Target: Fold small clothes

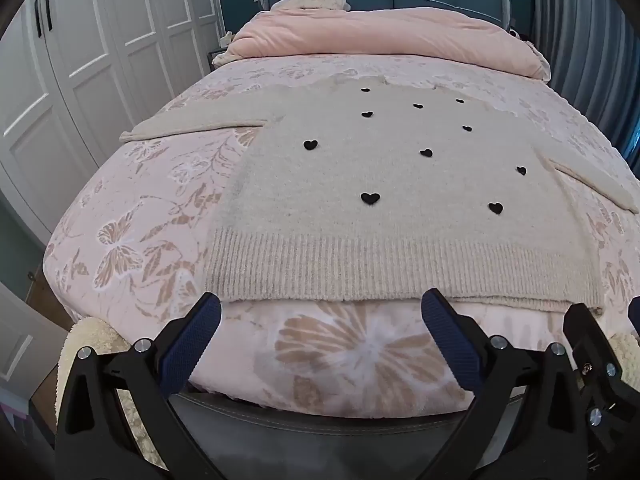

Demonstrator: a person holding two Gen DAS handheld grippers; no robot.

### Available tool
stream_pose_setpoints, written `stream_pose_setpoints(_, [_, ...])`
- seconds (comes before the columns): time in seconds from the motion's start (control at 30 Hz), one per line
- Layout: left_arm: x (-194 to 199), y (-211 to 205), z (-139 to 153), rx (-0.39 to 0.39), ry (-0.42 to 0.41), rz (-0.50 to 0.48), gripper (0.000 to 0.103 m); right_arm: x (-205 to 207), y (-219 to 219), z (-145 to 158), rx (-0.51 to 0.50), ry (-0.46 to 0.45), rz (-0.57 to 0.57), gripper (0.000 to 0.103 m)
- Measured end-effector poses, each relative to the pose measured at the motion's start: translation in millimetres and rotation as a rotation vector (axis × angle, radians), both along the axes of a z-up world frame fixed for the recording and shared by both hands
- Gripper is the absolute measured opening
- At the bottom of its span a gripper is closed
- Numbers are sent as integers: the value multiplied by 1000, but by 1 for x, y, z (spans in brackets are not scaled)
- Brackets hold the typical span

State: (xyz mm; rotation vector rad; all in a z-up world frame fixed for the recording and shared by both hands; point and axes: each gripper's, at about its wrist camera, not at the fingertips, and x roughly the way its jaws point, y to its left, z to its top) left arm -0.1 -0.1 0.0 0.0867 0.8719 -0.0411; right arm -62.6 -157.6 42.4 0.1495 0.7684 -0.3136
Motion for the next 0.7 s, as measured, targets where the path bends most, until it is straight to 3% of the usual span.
stream_pose_setpoints(0.7, [0,0,7,16,-11,0,98,-1,2,-1,-7,1,3,98])
